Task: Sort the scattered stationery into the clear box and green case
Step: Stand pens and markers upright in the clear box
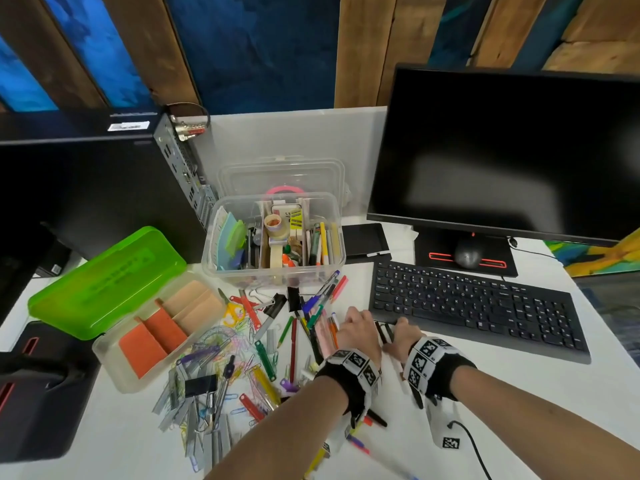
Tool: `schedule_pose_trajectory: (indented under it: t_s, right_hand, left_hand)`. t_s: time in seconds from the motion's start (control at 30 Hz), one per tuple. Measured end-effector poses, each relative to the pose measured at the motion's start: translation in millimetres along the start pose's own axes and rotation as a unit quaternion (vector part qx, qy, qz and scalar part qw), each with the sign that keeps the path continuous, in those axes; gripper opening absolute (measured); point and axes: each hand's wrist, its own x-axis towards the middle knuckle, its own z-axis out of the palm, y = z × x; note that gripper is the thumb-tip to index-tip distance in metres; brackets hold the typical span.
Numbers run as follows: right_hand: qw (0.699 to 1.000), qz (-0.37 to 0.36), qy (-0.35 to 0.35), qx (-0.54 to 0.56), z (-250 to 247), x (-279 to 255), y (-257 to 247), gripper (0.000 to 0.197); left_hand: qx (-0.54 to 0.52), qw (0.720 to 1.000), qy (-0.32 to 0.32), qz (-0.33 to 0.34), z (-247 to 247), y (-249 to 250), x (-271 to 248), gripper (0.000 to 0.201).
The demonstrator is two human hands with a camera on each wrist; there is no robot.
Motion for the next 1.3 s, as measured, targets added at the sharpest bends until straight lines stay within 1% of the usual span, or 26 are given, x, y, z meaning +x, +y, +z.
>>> schedule_pose_trajectory:
  t_s: [0.13,0.23,0.33,0.47,0.6,0.67,0.7,0.77,0.83,0.9,1.0,1.07,1.1,1.17,1.23,1.3]
  right_hand:
    - [1.000,0.012,0.000,-0.015,2.9,3.8,-1.1,0.056]
    - [1.000,0.004,-0.002,-0.011,4.3,8.1,-1.2,0.053]
    - [1.000,-0.010,0.001,-0.018,3.5,12.8,-0.9,0.046]
    - [1.000,-0.022,0.010,-0.017,5.9,14.3,-0.4,0.041]
    - [0.999,-0.043,0.017,-0.008,5.6,14.5,-1.8,0.039]
    - [0.999,-0.042,0.009,0.007,6.3,15.3,-4.4,0.035]
    - [0.999,-0.047,0.006,0.011,7.4,15.9,-5.1,0.037]
    - [0.998,-0.057,-0.004,0.009,8.5,15.7,-6.2,0.047]
    - [0.998,-0.063,-0.012,-0.001,9.6,15.3,-6.9,0.050]
    - [0.998,-0.061,-0.001,-0.004,12.4,15.9,-10.7,0.046]
    - [0.999,-0.039,0.020,0.004,15.7,14.8,-17.5,0.028]
    - [0.999,-0.043,0.025,0.012,18.8,14.6,-21.5,0.027]
    - [0.999,-0.039,0.028,0.006,19.6,15.7,-22.2,0.028]
    - [0.999,-0.025,0.019,0.030,17.4,14.7,-21.0,0.031]
    - [0.998,-0.034,-0.005,0.050,14.2,16.7,-17.2,0.036]
    - [0.998,-0.046,-0.021,0.039,10.2,16.8,-12.3,0.043]
  left_hand:
    - [-0.010,1.000,0.011,0.004,2.5,3.8,8.0,0.037]
    - [-0.027,1.000,-0.002,0.009,3.8,4.6,10.4,0.045]
    - [-0.076,0.997,-0.012,-0.012,6.3,4.2,12.9,0.048]
    - [-0.122,0.992,-0.032,-0.029,5.9,3.4,14.0,0.054]
    - [-0.148,0.987,-0.036,-0.052,6.4,3.3,15.3,0.056]
    - [-0.149,0.987,-0.036,-0.055,4.5,2.5,15.8,0.057]
    - [-0.148,0.987,-0.039,-0.053,4.6,1.9,16.1,0.057]
    - [-0.149,0.987,-0.032,-0.052,4.9,1.8,16.4,0.055]
    - [-0.152,0.987,-0.016,-0.051,7.0,1.9,17.4,0.051]
    - [-0.158,0.986,-0.007,-0.050,6.8,1.6,18.1,0.047]
    - [-0.154,0.987,-0.017,-0.045,5.4,-0.9,19.9,0.044]
    - [-0.163,0.985,-0.026,-0.040,5.2,-1.7,19.8,0.041]
    - [-0.168,0.985,-0.027,-0.041,5.6,-1.5,19.7,0.038]
    - [-0.170,0.984,-0.018,-0.054,4.7,-1.6,19.0,0.032]
    - [-0.173,0.984,-0.016,-0.045,4.1,-1.6,19.4,0.031]
    - [-0.163,0.986,-0.018,-0.033,1.8,-5.6,19.3,0.033]
